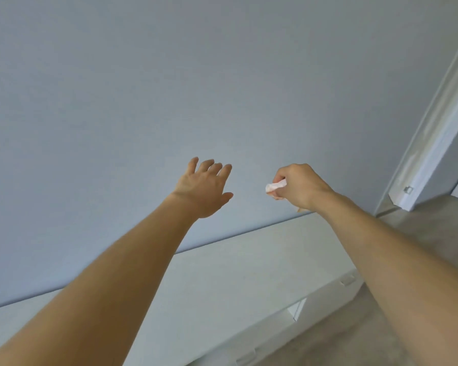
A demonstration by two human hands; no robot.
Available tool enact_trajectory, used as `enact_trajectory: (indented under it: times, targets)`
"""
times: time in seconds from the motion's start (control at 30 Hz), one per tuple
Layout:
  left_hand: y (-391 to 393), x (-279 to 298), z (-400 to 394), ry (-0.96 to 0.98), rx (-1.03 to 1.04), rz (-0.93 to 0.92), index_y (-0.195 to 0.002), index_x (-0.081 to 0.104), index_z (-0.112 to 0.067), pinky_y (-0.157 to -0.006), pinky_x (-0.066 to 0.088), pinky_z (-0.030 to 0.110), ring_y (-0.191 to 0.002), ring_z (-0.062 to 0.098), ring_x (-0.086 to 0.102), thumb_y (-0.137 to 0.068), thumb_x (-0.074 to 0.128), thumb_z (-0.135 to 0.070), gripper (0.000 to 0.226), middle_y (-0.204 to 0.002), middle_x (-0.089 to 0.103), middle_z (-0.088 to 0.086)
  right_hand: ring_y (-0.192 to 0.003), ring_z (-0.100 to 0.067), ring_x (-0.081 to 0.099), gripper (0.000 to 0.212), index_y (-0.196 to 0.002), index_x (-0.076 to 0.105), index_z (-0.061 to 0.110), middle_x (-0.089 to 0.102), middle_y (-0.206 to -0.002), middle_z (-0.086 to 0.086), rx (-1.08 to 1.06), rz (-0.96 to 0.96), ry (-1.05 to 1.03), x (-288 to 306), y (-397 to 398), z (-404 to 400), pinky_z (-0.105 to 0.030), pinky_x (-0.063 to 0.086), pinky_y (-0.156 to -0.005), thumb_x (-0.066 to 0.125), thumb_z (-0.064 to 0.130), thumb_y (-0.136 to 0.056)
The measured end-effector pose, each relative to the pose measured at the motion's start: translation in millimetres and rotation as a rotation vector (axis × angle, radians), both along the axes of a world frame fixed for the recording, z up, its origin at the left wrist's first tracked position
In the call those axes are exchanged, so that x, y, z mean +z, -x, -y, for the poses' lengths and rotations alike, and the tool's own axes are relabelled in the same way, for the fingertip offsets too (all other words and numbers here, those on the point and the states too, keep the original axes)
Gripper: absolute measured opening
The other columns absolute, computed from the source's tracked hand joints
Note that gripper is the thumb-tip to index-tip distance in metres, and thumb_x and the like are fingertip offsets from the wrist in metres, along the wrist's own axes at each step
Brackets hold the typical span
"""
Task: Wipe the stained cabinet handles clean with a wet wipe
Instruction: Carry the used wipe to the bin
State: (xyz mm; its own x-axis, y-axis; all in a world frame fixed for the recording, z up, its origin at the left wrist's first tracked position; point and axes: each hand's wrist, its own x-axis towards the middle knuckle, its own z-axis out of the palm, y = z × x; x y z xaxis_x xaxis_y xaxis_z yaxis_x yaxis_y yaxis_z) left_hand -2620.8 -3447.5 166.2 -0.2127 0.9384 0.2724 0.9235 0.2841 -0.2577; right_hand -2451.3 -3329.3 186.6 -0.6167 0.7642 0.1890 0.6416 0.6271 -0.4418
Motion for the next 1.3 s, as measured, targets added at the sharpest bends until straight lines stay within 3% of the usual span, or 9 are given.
enact_trajectory:
  times: [0.13,0.3,0.43,0.67,0.8,0.97,1.17,1.23,1.3]
  targets:
    - [-39.8,-11.8,-62.7,0.035,-0.112,-0.005,-0.151,0.005,-0.015,-0.118,0.002,0.045,-0.145,0.023,0.008,-0.101,0.027,-0.048,0.064,-0.156,0.018,0.003,-0.079,-0.031,0.062,0.005,-0.082,0.065,0.014,0.063,-0.09,-0.005,-0.132,-0.037,0.005,-8.0,-50.7,-42.5,-0.043,0.059,-0.064,0.065,0.019,-0.083]
    - [-71.1,-24.5,-148.7,0.087,-0.229,-0.024,-0.151,0.004,-0.015,-0.118,0.001,0.045,-0.146,0.022,0.007,-0.101,0.025,-0.048,0.064,-0.157,0.016,0.003,-0.054,-0.022,0.051,0.013,-0.07,0.064,0.013,0.057,-0.069,-0.002,-0.229,-0.068,0.029,-26.4,-87.6,-106.9,-0.033,0.053,-0.049,0.064,0.019,-0.082]
    - [-76.2,-25.1,-226.6,0.087,-0.282,-0.061,-0.151,0.002,-0.015,-0.118,0.001,0.045,-0.146,0.022,0.007,-0.101,0.024,-0.049,0.065,-0.157,0.016,0.004,-0.069,-0.021,0.056,0.014,-0.068,0.059,0.018,0.061,-0.084,-0.004,-0.282,-0.053,-0.009,-31.4,-104.5,-172.6,-0.031,0.05,-0.054,0.067,0.018,-0.08]
    - [-100.5,-20.5,-370.6,0.108,-0.39,-0.062,-0.152,0.002,-0.015,-0.118,0.001,0.044,-0.146,0.021,0.006,-0.101,0.023,-0.049,0.064,-0.157,0.016,0.004,-0.076,-0.023,0.057,0.01,-0.081,0.066,0.002,0.064,-0.086,-0.008,-0.418,-0.107,-0.048,-22.0,-139.2,-286.4,-0.03,0.044,-0.063,0.059,0.009,-0.079]
    - [-143.0,-23.5,-448.2,0.13,-0.469,-0.051,-0.151,0.004,-0.015,-0.117,0.001,0.044,-0.146,0.021,0.007,-0.101,0.025,-0.048,0.064,-0.157,0.017,0.004,-0.066,-0.015,0.051,0.005,-0.076,0.065,0.01,0.06,-0.082,0.001,-0.491,-0.13,-0.002,-25.4,-180.5,-340.3,-0.027,0.043,-0.055,0.064,0.015,-0.078]
    - [-207.4,-29.0,-542.3,0.136,-0.544,-0.055,-0.152,0.003,-0.015,-0.118,0.001,0.044,-0.146,0.022,0.007,-0.101,0.025,-0.047,0.064,-0.157,0.017,0.004,-0.051,-0.019,0.044,0.011,-0.065,0.062,0.009,0.06,-0.077,-0.005,-0.563,-0.204,0.08,-32.5,-249.3,-417.5,-0.02,0.034,-0.041,0.062,0.013,-0.076]
    - [-289.5,-46.4,-664.2,0.146,-0.524,-0.034,-0.152,0.003,-0.015,-0.118,0.001,0.045,-0.146,0.023,0.006,-0.101,0.026,-0.047,0.064,-0.157,0.016,0.005,-0.05,-0.018,0.037,0.021,-0.057,0.05,0.01,0.05,-0.066,-0.007,-0.568,-0.031,0.009,-37.2,-335.9,-539.2,-0.02,0.027,-0.042,0.05,-0.001,-0.075]
    - [-319.0,-47.2,-705.0,0.16,-0.489,-0.004,-0.152,0.002,-0.015,-0.118,0.001,0.046,-0.146,0.023,0.006,-0.101,0.025,-0.047,0.064,-0.157,0.016,0.005,-0.043,-0.014,0.034,0.019,-0.059,0.054,0.008,0.048,-0.06,-0.003,-0.57,-0.049,0.023,-34.9,-364.1,-580.3,-0.02,0.03,-0.042,0.052,0.0,-0.076]
    - [-347.1,-49.7,-745.1,0.152,-0.465,0.019,-0.152,0.002,-0.015,-0.118,0.001,0.046,-0.146,0.023,0.006,-0.101,0.025,-0.047,0.064,-0.157,0.016,0.005,-0.049,-0.015,0.039,0.015,-0.063,0.059,0.004,0.056,-0.064,-0.007,-0.555,-0.091,0.034,-32.7,-392.9,-621.9,-0.024,0.036,-0.047,0.054,0.001,-0.077]
